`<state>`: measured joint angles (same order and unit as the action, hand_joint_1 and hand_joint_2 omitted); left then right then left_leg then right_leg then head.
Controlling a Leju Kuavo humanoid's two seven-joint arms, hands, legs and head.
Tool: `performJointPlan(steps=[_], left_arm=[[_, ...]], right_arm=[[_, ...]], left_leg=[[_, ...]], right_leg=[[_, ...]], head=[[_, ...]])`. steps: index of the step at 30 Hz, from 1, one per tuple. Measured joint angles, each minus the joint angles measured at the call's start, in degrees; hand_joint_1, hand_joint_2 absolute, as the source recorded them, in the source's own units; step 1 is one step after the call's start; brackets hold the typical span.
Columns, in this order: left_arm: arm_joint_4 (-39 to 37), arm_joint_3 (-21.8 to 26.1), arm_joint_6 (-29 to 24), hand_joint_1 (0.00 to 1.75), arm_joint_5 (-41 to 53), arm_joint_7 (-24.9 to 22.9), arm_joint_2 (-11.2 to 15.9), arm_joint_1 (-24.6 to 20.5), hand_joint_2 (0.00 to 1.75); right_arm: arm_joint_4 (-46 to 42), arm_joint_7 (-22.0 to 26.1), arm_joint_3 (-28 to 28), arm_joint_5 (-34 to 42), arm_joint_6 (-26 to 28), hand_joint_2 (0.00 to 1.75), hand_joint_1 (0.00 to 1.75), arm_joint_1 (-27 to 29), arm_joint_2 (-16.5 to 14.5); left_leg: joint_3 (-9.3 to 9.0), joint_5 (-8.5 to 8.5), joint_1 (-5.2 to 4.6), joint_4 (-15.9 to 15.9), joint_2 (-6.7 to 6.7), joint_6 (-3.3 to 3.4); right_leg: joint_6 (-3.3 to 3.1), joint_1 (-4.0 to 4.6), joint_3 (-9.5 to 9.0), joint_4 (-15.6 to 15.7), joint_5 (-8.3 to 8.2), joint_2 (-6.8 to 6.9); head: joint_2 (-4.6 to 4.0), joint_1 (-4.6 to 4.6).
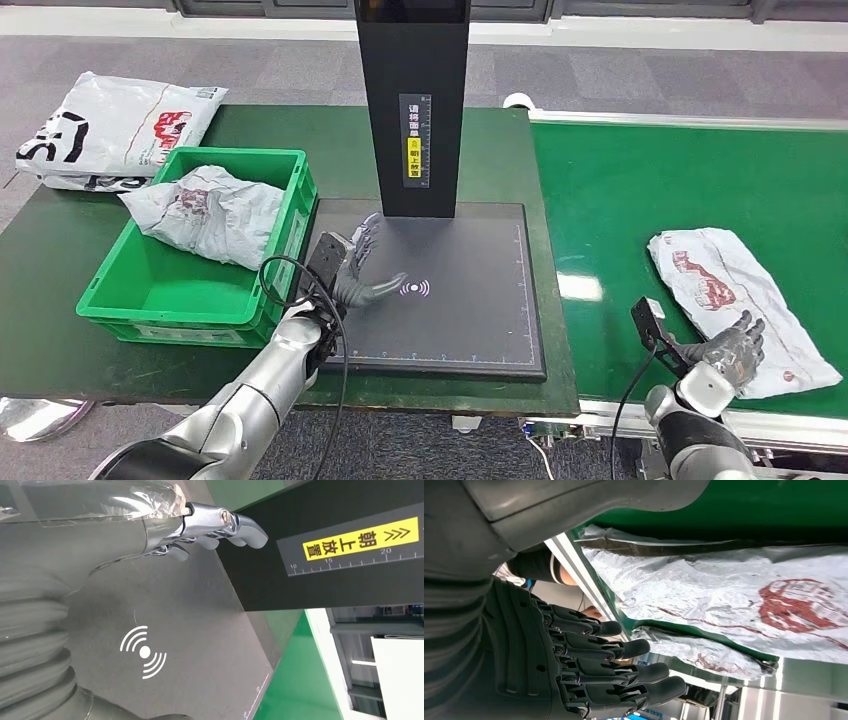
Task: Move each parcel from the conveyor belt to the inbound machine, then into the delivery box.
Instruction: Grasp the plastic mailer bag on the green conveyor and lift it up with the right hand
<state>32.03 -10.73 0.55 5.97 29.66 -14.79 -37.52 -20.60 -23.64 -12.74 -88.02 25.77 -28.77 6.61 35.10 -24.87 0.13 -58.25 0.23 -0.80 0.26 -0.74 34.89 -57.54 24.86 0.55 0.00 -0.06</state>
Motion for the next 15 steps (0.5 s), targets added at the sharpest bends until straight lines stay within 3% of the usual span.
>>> performJointPlan(steps=[8,15], left_arm=[[-0.23,0.0,0.0,0.0,0.0,0.0,-0.01,0.0,1.75],[-0.21,-0.02,0.66,0.0,-0.33,-0.22,0.05,0.0,1.75]], right_arm=[[1.81,-0.31,0.0,-0.03,-0.81,1.75,0.0,-0.36,0.69],[2.81,-2.43,-0.91,0.39,-8.18,1.75,0.0,-0.44,1.36]], left_leg=[[0.0,0.0,0.01,0.0,0.0,0.0],[0.01,0.01,0.0,0.0,-0.02,0.01]], right_leg=[[0.0,0.01,0.0,0.0,0.0,0.0],[0.0,0.0,-0.01,0.0,0.0,0.02]], head=[[0.0,0.0],[0.0,0.01]])
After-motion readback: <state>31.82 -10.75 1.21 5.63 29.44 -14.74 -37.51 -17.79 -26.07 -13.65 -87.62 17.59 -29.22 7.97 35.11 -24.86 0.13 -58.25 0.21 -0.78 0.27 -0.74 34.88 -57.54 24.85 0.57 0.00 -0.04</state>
